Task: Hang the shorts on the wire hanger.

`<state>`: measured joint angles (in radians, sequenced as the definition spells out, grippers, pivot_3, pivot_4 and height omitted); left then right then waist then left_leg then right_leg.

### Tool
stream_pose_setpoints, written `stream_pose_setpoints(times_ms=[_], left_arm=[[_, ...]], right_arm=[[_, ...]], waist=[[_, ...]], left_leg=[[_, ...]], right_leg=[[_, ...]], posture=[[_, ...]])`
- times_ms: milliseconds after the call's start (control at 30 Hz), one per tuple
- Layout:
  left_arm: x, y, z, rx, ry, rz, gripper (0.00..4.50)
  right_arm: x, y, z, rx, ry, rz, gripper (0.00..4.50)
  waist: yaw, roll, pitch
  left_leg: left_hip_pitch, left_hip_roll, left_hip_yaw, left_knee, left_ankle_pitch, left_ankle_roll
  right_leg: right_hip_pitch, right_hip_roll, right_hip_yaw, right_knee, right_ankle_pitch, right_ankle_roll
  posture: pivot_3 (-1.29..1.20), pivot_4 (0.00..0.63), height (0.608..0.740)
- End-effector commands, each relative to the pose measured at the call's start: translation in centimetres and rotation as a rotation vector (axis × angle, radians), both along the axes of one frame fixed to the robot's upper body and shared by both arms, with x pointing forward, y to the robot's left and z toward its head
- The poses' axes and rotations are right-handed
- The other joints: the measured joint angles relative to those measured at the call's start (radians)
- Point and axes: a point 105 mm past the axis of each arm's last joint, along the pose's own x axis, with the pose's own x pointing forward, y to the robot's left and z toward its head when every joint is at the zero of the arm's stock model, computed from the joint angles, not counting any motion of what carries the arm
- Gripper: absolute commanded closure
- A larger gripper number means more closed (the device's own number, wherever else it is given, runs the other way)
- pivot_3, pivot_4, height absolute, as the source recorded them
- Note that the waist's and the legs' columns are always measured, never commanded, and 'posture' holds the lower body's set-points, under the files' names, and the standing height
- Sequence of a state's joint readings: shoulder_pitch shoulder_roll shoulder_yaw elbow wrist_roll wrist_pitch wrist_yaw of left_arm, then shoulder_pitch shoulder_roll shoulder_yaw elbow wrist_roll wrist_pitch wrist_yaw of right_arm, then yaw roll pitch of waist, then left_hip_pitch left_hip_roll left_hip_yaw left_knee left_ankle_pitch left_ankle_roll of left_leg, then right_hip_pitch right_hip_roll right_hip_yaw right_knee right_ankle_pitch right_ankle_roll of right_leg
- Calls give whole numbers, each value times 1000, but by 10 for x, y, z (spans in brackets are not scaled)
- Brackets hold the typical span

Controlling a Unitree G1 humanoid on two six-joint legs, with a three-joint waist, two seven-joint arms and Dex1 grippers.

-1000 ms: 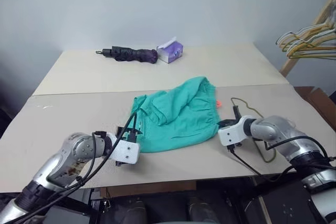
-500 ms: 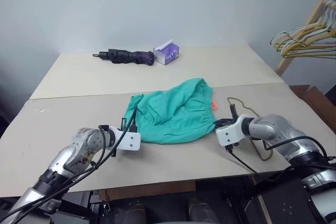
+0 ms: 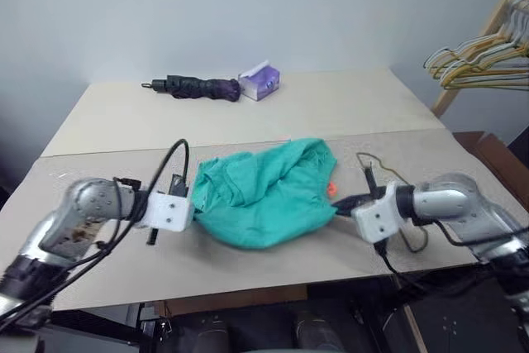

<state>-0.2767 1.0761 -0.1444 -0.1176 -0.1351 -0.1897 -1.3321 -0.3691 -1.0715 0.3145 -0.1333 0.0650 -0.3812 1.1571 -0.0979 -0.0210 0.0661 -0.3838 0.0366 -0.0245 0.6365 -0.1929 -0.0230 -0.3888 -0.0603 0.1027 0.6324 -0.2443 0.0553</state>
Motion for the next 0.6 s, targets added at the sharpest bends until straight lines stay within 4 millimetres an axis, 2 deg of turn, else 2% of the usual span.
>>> stream_pose_setpoints(times_ms=[33, 167, 267, 333, 400, 467, 500, 533, 600], left_arm=[[-6, -8, 20, -75, 0, -43, 4480], [12, -18, 33, -203, -74, -1, 4480], [43, -22, 48, -278, -194, 99, 4480], [79, -18, 67, -299, -345, 222, 4480], [116, -10, 90, -310, -507, 367, 4480], [155, 5, 123, -340, -678, 576, 4480], [167, 10, 134, -348, -736, 640, 4480], [179, 17, 155, -373, -845, 718, 4480], [191, 25, 189, -420, -1018, 808, 4480]], right_arm=[[-10, 4, 29, 52, 83, 24, 4500], [4, 11, 49, 117, 124, -1, 4500], [28, 15, 65, 173, 87, -40, 4500], [57, 17, 82, 228, 10, -107, 4500], [91, 20, 103, 290, -149, -185, 4500], [136, 16, 126, 252, -409, -336, 4500], [149, 13, 135, 222, -514, -375, 4500], [171, 7, 154, 226, -640, -496, 4500], [193, -3, 187, 255, -849, -638, 4500]], waist=[[0, 0, 0], [0, 0, 0], [0, -1, -1], [1, -1, -1], [1, -1, -1], [1, -1, -1], [1, -1, -1], [1, -1, -1], [1, -1, -1]], left_leg=[[1, 0, 0, 0, 0, 0], [4, 0, 1, 1, 0, 0], [3, 1, 0, 1, 0, 0], [0, 0, -1, 1, 0, 0], [-2, -1, -1, 2, 0, 0], [-1, -1, -2, 3, 0, 0], [-3, -2, -2, 3, 0, 0], [-4, -2, -3, 3, 1, -1], [-9, -3, -3, 2, 1, -1]], right_leg=[[1, 0, 0, 0, 0, 0], [2, 0, 0, 0, 0, -1], [1, 2, -1, 0, 1, 0], [0, 2, -1, 0, 6, 8], [-1, 2, -1, -1, 7, 10], [0, 2, -1, -1, 8, 11], [-2, 1, -1, 0, 8, 11], [-4, 1, -1, 0, 9, 11], [-11, 1, -1, 1, 9, 11]], posture=[[-51, 23, 740], [-43, 10, 740], [-34, 0, 740], [-28, 0, 740], [-17, 0, 740], [-10, 0, 740], [-10, 0, 740], [-4, 0, 740], [1, 0, 740]])
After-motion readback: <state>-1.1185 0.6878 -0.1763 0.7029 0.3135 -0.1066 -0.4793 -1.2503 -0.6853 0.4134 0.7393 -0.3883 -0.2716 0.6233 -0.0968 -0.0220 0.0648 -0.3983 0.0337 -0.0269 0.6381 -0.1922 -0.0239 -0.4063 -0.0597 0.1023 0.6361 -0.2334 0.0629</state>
